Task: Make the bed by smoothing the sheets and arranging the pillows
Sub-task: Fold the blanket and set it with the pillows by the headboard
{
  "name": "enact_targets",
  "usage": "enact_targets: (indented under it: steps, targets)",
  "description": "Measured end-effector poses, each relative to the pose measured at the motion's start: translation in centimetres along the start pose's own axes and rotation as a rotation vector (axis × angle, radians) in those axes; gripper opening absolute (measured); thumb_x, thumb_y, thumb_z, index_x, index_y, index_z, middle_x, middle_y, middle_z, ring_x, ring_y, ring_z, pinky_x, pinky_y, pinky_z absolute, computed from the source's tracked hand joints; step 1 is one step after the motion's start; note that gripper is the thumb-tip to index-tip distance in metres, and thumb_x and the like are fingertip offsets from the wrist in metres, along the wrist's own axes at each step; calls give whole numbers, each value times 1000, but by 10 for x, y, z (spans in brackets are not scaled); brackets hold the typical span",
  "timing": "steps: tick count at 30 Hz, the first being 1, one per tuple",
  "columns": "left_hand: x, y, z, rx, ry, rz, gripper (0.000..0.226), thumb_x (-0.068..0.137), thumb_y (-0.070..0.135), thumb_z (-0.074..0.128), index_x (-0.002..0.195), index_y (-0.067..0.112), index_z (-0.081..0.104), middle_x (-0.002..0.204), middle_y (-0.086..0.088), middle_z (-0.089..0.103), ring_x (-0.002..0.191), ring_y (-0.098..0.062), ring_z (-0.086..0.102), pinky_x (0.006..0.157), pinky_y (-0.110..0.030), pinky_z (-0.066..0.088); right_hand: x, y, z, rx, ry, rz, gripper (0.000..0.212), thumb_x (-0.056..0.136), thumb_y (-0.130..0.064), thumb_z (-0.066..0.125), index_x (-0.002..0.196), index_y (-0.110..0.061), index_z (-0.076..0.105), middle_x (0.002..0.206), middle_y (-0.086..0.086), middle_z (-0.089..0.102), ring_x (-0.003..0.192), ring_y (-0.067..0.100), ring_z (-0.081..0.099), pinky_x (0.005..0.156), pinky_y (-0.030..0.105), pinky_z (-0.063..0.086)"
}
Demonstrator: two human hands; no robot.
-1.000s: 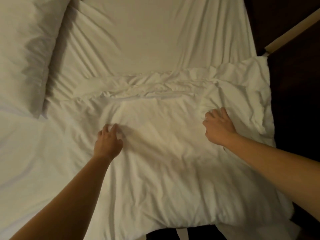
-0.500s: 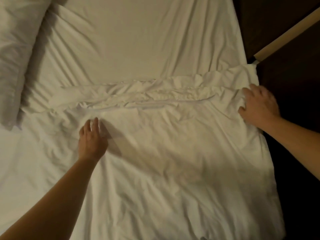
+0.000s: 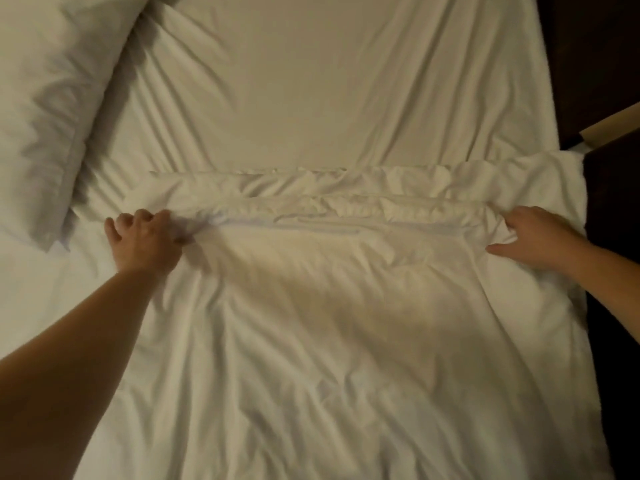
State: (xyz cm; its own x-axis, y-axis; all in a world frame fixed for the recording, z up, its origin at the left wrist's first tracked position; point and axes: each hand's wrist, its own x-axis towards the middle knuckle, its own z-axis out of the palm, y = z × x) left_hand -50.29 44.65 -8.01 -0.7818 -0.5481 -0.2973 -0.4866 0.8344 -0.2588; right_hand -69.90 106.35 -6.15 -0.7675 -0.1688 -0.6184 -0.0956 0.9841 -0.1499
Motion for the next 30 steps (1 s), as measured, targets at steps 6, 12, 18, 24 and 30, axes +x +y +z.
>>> enact_targets:
  steps: [6, 12, 18, 24, 30]
  targets:
    - [-3, -28, -20, -68, 19, 134, 17, 97, 39, 58, 89, 24, 60, 95, -14, 72, 104, -41, 63, 113, -57, 28, -23, 13, -22, 283, -45, -27, 60, 89, -44, 71, 144, -29, 53, 138, 4, 59, 123, 28, 55, 99, 38, 43]
    - [6, -37, -77, -124, 186, 291, 25, 98, 43, 64, 94, 22, 51, 87, -18, 71, 80, -43, 68, 74, -50, 43, -36, 22, -83, 263, 112, 61, 67, 58, -95, 60, 120, -77, 46, 138, 1, 61, 127, 30, 57, 97, 2, 38]
    - [50, -23, -100, -150, 327, 324, 23, 99, 43, 59, 102, 20, 56, 98, -17, 69, 90, -46, 63, 79, -54, 43, 7, 42, -128, 10, 244, 40, 63, 65, -97, 44, 121, -68, 47, 114, 13, 69, 102, 40, 65, 91, 55, 52]
    - [46, 31, -76, -319, 378, 101, 38, 97, 37, 61, 131, 21, 54, 135, -16, 49, 120, -43, 47, 95, -56, 41, 18, -26, -73, -328, 570, 98, 58, 80, -18, 74, 131, -10, 49, 130, 25, 50, 114, 46, 49, 97, 57, 43]
    - [-10, 77, -2, -350, 80, 263, 50, 102, 46, 48, 145, 19, 47, 140, -13, 53, 120, -41, 54, 91, -52, 51, 5, -58, 17, -218, 415, 38, 61, 93, -41, 55, 147, -21, 37, 140, 17, 47, 119, 40, 47, 92, 51, 46]
